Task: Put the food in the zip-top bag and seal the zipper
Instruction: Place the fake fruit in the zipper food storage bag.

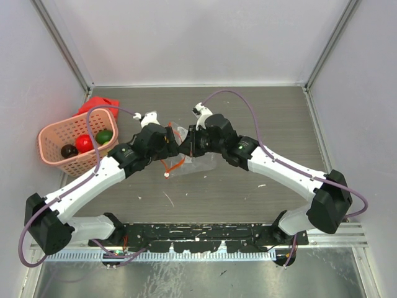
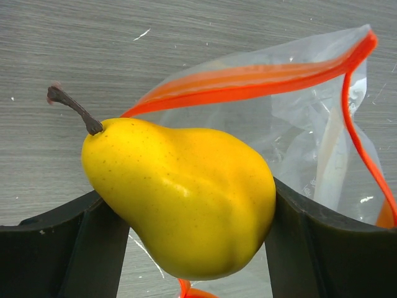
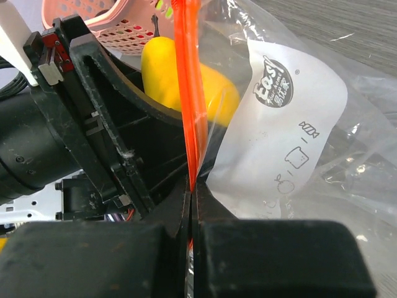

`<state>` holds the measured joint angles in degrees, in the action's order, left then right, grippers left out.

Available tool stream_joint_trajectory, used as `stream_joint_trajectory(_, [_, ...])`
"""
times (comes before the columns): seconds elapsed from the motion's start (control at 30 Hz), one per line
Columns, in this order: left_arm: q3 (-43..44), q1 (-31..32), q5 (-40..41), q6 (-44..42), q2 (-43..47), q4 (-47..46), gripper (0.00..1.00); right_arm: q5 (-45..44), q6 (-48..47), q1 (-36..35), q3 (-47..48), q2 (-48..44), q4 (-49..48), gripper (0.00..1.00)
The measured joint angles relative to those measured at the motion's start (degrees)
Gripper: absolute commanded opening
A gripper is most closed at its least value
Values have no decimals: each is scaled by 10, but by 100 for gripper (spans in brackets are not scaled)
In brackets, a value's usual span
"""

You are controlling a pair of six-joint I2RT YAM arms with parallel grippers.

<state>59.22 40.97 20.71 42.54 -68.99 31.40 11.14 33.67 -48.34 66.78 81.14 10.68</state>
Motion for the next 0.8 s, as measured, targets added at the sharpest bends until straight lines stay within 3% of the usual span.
stream_joint_trajectory(0.3, [-5,-3,-40,7,-1,-5,75,9,27,3,-21,0,-38,0])
stream_joint_trajectory(0.6, [-17,-10,-53,21,-4,-16,90,10,32,8,-27,0,-38,0])
stream_joint_trajectory(0.8, [-19,-11,-55,25,-4,-16,90,9,35,10,-28,0,-37,0])
